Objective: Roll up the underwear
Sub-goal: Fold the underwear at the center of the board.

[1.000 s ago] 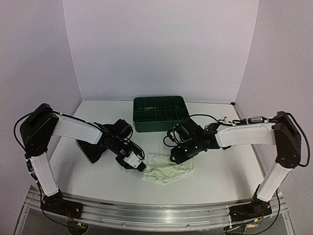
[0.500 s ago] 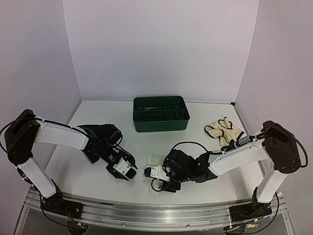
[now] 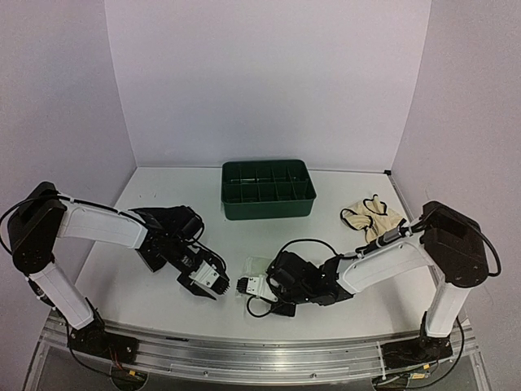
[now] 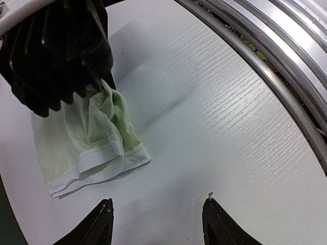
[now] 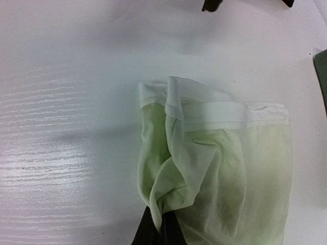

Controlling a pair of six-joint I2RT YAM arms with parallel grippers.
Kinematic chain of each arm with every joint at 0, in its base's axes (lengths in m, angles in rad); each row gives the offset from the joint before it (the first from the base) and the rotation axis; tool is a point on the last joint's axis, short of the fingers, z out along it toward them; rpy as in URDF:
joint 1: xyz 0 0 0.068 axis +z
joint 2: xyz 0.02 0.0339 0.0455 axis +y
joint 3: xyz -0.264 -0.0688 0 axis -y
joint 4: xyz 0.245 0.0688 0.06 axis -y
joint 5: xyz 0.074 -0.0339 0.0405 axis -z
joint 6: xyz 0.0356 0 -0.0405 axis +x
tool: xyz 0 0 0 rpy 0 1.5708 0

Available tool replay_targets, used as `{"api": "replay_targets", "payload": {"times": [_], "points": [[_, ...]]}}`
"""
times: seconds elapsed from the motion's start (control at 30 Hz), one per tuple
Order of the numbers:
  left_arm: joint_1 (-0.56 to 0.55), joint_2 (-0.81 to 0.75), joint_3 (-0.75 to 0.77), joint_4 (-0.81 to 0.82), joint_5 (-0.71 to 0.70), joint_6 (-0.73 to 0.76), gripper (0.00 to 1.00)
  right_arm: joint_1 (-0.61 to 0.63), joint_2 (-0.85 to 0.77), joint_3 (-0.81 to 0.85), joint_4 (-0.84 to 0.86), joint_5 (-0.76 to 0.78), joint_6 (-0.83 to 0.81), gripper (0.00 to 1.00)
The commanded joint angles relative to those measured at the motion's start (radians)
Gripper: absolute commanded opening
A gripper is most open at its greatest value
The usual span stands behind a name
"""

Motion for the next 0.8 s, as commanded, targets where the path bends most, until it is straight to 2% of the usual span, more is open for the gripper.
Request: {"api": "replay_targets", "payload": {"times": [0.0,0.17,0.33,0.6,0.77], "points": [[-0.011,-0.003,0.055,0.019,0.059,-0.077,0.62,-0.011,0.002,0.003,0.011,-0.123,0.190,0.00],[-0.075,0.003,0.046,0.085,0.044,-0.162,0.67,-0.087,-0.020,-0.005,0.057,-0.395,0.488,0.00],[-0.117,0.051,0.053,0.132,-0.013,-0.191,0.68,-0.167,-0.057,-0.095,0.257,-0.552,0.687,0.00],[-0.148,0.124,0.068,0.231,-0.089,-0.231,0.68,-0.196,-0.023,-0.109,0.361,-0.667,0.779,0.00],[-0.155,0.143,0.089,0.289,-0.154,-0.303,0.68,-0.201,-0.020,-0.122,0.377,-0.679,0.797,0.00]]}}
